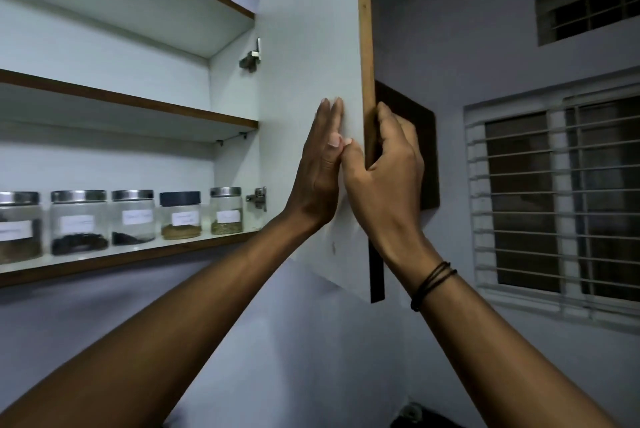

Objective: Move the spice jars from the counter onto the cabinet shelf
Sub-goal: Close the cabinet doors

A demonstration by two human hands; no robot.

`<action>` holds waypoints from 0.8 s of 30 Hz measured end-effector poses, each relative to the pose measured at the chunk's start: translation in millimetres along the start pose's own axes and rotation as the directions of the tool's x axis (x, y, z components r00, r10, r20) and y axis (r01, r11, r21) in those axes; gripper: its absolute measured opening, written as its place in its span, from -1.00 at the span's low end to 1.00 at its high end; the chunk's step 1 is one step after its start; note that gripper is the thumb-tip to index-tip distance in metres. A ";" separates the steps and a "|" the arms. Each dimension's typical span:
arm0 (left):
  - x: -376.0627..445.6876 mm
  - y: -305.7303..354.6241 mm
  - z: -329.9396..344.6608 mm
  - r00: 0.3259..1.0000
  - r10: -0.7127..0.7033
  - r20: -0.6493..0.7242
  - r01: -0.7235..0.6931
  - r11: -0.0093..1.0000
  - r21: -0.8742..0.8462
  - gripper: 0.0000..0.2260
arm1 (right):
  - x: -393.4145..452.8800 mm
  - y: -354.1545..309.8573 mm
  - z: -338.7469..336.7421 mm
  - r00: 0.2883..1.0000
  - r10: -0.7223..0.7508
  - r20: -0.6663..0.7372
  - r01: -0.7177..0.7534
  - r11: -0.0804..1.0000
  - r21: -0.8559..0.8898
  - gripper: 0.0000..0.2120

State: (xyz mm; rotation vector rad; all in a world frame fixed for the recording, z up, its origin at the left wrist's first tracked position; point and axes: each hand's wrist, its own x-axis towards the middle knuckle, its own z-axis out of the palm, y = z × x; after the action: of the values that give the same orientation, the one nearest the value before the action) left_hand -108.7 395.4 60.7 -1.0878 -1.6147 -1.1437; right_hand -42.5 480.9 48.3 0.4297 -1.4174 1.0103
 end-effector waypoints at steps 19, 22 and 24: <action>-66.7 -11.2 -290.0 0.917 -0.175 -0.358 0.239 0.960 0.143 -0.57 | -93.5 -104.7 227.1 0.849 -0.286 0.445 0.150 0.937 0.315 -0.41; -71.7 -21.6 -324.2 0.879 -0.198 -0.434 0.317 0.923 0.220 -0.66 | -105.4 -110.8 265.2 0.800 -0.309 0.514 0.182 0.942 0.283 -0.40; -72.5 -29.9 -337.0 0.860 -0.198 -0.470 0.356 0.893 0.276 -0.65 | -109.4 -110.6 282.6 0.769 -0.323 0.552 0.237 0.946 0.224 -0.39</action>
State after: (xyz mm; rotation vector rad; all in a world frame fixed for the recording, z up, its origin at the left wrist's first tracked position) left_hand -66.8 52.0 57.6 -0.3313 -1.5660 -1.1231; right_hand -111.1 166.4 27.4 1.1040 -1.7584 0.7567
